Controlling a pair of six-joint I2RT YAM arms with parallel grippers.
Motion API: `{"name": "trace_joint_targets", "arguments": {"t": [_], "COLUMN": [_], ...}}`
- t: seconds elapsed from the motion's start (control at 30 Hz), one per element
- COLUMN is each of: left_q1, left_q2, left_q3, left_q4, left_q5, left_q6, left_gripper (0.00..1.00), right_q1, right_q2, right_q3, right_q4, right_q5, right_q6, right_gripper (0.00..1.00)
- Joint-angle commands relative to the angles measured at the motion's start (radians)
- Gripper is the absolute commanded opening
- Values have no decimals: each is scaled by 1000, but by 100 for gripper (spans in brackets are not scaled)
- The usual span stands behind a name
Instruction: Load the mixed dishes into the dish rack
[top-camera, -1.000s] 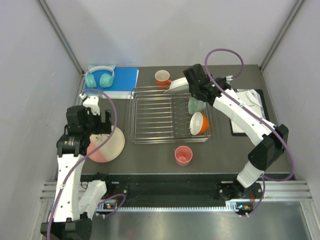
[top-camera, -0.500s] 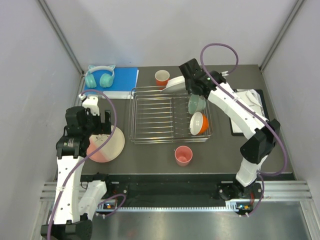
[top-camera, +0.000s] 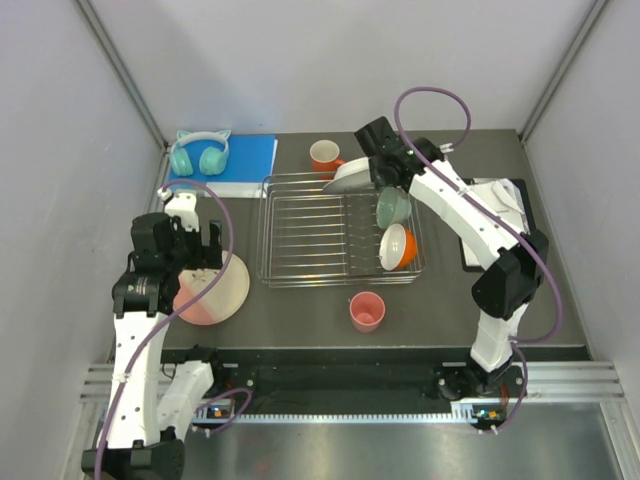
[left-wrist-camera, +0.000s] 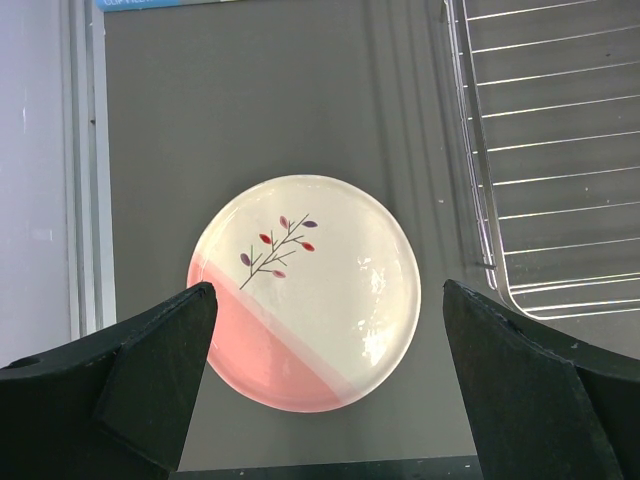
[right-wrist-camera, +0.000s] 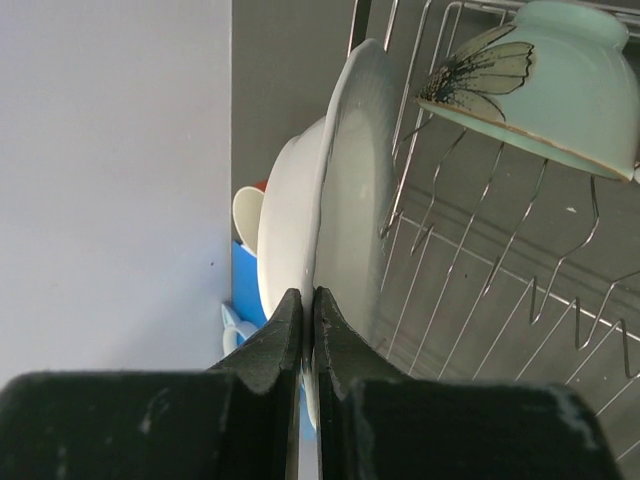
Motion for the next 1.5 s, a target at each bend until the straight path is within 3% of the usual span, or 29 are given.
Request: {"name": "trace_joint_targets", "arguments": {"t": [0.0, 0.67, 0.73, 0.9, 1.47], "left_q1": [0, 0, 0, 0, -2], "left_q2": [-20, -21, -21, -24, -25], "left_q3": [37, 44, 39, 30, 25], "left_q4": [8, 1, 3, 3, -14], "left_q5": [2, 19, 24, 28, 42], "left_q6": [10, 10, 10, 11, 15], "left_gripper": [99, 99, 99, 99, 99], "right_q1": [-30, -44, -41, -31, -37], "right_q2": [-55, 55, 58, 31, 66], "right_q3": [30, 1, 15, 26, 139], "right_q4": [43, 118, 117, 130, 181], "right_q5": [53, -49, -36, 20, 82], "right_q6": [32, -77, -98, -126, -179], "right_gripper": [0, 1, 20, 48, 56]}}
